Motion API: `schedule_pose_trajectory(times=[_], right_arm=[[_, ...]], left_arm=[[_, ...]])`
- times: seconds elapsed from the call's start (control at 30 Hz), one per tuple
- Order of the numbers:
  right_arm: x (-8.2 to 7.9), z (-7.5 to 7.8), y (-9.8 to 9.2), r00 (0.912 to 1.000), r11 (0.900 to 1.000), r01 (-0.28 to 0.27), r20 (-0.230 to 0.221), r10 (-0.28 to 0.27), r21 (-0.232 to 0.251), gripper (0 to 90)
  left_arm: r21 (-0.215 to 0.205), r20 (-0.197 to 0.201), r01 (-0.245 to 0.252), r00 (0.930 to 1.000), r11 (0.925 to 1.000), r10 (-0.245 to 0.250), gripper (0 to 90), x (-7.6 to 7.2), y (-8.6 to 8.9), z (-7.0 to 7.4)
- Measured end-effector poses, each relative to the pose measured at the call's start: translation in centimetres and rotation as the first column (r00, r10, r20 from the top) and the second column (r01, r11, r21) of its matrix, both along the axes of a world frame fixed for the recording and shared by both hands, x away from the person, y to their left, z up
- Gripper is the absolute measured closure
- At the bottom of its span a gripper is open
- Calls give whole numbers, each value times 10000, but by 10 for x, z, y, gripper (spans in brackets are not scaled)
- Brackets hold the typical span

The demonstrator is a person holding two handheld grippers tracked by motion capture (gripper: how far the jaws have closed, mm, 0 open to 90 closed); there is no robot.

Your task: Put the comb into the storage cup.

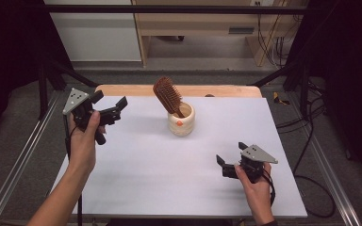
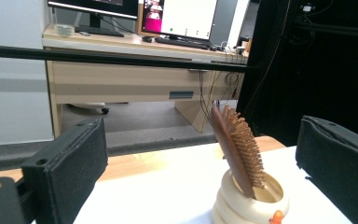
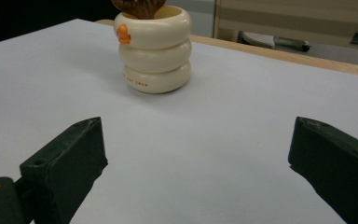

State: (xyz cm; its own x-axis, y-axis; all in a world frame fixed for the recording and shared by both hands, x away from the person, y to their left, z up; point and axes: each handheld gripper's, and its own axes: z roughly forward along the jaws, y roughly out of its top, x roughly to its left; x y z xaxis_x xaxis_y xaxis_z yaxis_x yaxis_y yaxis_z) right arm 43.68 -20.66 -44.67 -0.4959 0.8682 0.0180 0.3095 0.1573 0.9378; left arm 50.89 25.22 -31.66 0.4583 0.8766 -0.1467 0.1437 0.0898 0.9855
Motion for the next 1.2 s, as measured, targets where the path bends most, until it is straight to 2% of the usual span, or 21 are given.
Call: schedule_pose_trajectory(times=[0.17,0.27,0.47,0.57,0.7,0.83,1.2], right_arm=[[-1,3,-3,9997,9997,127,198,-130,199,61],[-1,7,-6,9994,9983,204,257,-218,548,61],[-1,9,-15,9996,9983,221,174,-231,544,61],[-2,9,-19,9995,9989,167,250,-178,444,58],[-3,10,-25,9995,9981,96,280,-114,616,52],[-4,11,-31,9984,9974,180,523,-216,692,47],[-14,8,-47,9970,9978,195,734,-241,637,37]], left_arm=[[-152,0,180,9998,9997,-180,23,-6,12,-5],[-216,101,226,9997,9995,-224,23,-10,19,-8],[-222,221,68,9997,9997,-63,20,-18,42,-17],[-176,273,-97,9996,9998,102,21,-23,53,-17],[-115,294,-153,9994,9998,157,21,-30,62,-13],[282,503,-165,9986,9995,150,18,-37,65,-9],[136,635,-72,9980,9999,63,17,-52,75,-8]])
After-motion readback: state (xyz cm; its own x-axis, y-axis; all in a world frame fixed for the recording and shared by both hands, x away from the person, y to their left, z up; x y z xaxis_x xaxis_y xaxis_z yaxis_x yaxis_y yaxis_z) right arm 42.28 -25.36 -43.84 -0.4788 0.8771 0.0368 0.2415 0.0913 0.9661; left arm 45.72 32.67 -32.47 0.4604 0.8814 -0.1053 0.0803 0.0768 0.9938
